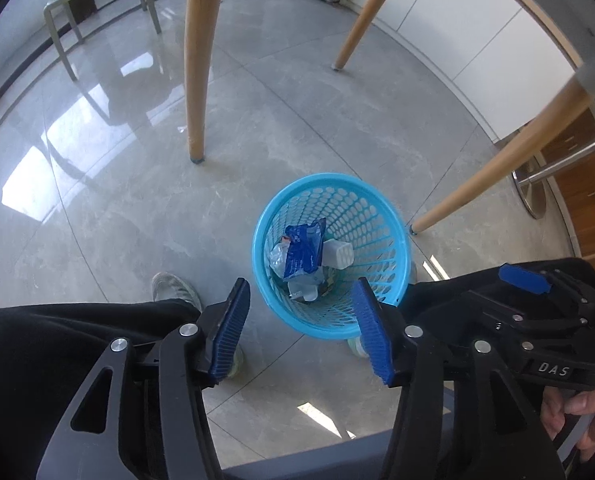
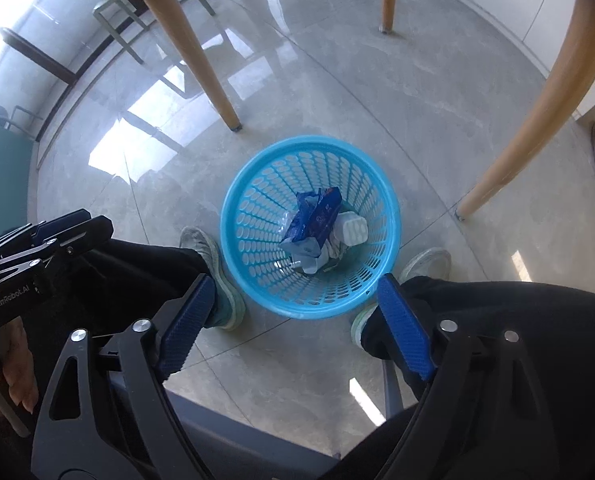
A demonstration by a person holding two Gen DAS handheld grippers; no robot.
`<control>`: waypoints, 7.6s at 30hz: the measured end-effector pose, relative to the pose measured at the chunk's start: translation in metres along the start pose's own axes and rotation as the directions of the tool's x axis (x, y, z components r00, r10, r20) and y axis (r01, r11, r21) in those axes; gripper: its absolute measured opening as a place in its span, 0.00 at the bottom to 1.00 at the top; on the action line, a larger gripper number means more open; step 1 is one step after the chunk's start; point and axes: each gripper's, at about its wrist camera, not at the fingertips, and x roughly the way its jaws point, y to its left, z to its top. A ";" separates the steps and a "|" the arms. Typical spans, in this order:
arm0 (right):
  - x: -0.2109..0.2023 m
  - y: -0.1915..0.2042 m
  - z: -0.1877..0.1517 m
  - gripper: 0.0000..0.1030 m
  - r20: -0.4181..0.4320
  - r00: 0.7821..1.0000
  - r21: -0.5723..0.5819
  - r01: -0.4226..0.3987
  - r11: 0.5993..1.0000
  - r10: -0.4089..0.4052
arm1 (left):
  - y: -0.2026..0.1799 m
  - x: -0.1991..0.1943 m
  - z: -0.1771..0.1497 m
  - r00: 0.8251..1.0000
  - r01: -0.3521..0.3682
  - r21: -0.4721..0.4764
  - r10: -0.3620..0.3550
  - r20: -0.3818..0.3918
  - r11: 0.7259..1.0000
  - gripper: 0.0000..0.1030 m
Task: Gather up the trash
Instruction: 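Raise both open tools back toward the table, then grasp the HP printer box with the left tool while the right tool grasps the yellow sponge, then carry the HP box and yellow sponge down over the blue wastebasket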
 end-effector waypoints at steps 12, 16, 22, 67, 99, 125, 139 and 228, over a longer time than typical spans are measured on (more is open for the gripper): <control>-0.091 0.001 -0.031 0.89 0.175 0.985 -0.022 -0.010 1.000 0.013 | -0.019 -0.082 -0.025 0.987 0.005 0.088 -0.019 0.159 0.996 0.82; -0.127 0.004 -0.038 0.91 0.249 0.968 -0.021 -0.022 1.000 0.026 | -0.025 -0.116 -0.025 0.966 0.005 0.129 -0.038 0.256 0.992 0.88; -0.186 0.010 -0.041 0.91 0.375 0.926 -0.032 -0.028 0.999 0.038 | -0.036 -0.154 -0.020 0.933 -0.036 0.161 -0.025 0.358 0.986 0.94; -0.259 0.026 0.173 0.91 0.516 0.854 -0.021 0.088 0.996 -0.065 | -0.045 -0.222 0.181 0.828 -0.091 0.139 -0.003 0.561 0.986 0.94; -0.204 0.028 0.247 0.82 0.380 0.909 -0.005 0.189 0.982 -0.173 | -0.061 -0.148 0.296 0.931 -0.169 0.217 0.083 0.355 0.961 0.76; -0.250 0.030 0.170 0.77 0.486 0.868 -0.026 0.130 0.991 -0.102 | -0.050 -0.213 0.192 0.881 -0.079 0.133 0.007 0.473 0.988 0.73; -0.263 0.026 0.095 0.77 0.531 0.847 -0.045 0.071 0.996 -0.036 | -0.065 -0.243 0.109 0.857 -0.034 0.166 -0.056 0.512 0.986 0.73; -0.020 0.000 -0.008 0.77 0.067 0.998 0.002 -0.008 1.000 0.008 | -0.012 -0.011 -0.007 0.993 0.114 0.072 -0.116 0.029 0.991 0.73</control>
